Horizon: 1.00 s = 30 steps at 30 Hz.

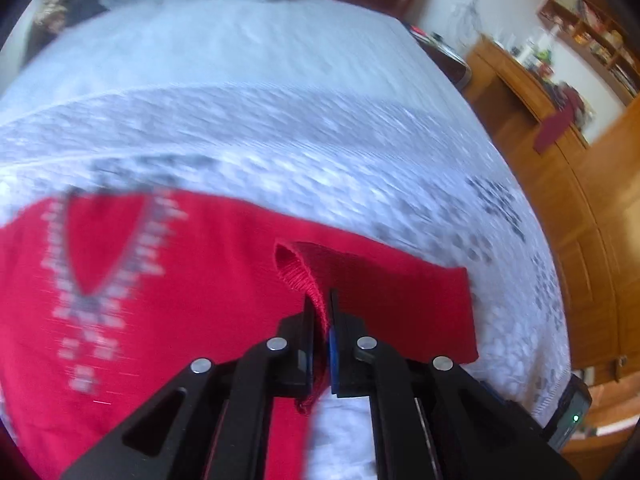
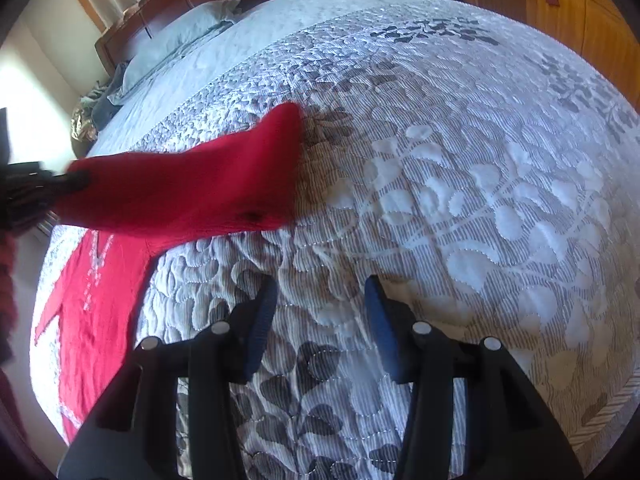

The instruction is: Fold small clothes

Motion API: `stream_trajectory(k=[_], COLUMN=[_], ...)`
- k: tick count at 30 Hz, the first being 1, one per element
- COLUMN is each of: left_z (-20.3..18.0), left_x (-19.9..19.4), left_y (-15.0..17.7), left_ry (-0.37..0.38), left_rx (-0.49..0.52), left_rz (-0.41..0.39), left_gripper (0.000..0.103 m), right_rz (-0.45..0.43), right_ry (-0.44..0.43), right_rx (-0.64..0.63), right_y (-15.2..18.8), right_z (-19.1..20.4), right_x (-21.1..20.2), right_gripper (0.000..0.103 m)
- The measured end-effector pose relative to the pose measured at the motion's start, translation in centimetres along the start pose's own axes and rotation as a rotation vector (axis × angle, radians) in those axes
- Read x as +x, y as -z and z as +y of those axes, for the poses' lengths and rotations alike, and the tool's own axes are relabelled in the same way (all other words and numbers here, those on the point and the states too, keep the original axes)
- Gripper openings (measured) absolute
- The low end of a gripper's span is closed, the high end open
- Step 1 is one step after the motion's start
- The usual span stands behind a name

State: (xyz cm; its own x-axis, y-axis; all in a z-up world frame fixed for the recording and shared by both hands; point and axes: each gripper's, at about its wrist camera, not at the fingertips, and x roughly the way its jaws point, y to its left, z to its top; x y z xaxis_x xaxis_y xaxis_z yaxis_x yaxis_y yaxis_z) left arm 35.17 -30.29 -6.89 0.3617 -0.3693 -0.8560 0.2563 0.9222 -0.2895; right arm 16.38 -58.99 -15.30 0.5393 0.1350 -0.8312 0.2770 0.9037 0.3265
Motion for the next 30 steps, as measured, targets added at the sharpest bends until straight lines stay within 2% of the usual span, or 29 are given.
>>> stream_trajectory(k=[5,11,16,20,24,27,30], left_z=[9.0,19.3,26.2,28.1,28.5,28.7,29.1], left_x=[-3.5,-4.2,-3.5,-1.8,-0.1,0.6,1.3], left_y=[-1.3,-1.0,0.4,1.4,2.1,2.5,2.8], left_ry=[-0.183,-0.353,-0.44,-0.426,-0.424,-0.408,-0.384], left_rx=[-0.053,-0.158,-0.237,-0.242,-0.222,-0.222,-0.227], left_rz=[-0.049,-0.033,-0.036,0.0,0.015,0.014,0.025], left_gripper=[0.005,0.005,0.005,0.006,0.006,0.007,0.009], right_rz=[0.0,0.0,-0.016,0.015,0.119,0.19,0.288], right_ry=[0.031,0.062,0.083,0.018,-0.132,-0.129,-0.181], right_rx=[-0.044,-0.093,-0.138,-0.18,-0.172,-0.183,-0.102], right_y=[0.3,0.5,0.6,0.2,-1.8,-4.1,-5.8], right_z=[1.1,2.4,3.9,6.4,11.0,14.6,16.3], right_x=[0.2,0.5,0.4,0.3,2.1,4.6,7.5], right_gripper=[0.047,0.047,0.047,0.048,0.054,0.06,0.061])
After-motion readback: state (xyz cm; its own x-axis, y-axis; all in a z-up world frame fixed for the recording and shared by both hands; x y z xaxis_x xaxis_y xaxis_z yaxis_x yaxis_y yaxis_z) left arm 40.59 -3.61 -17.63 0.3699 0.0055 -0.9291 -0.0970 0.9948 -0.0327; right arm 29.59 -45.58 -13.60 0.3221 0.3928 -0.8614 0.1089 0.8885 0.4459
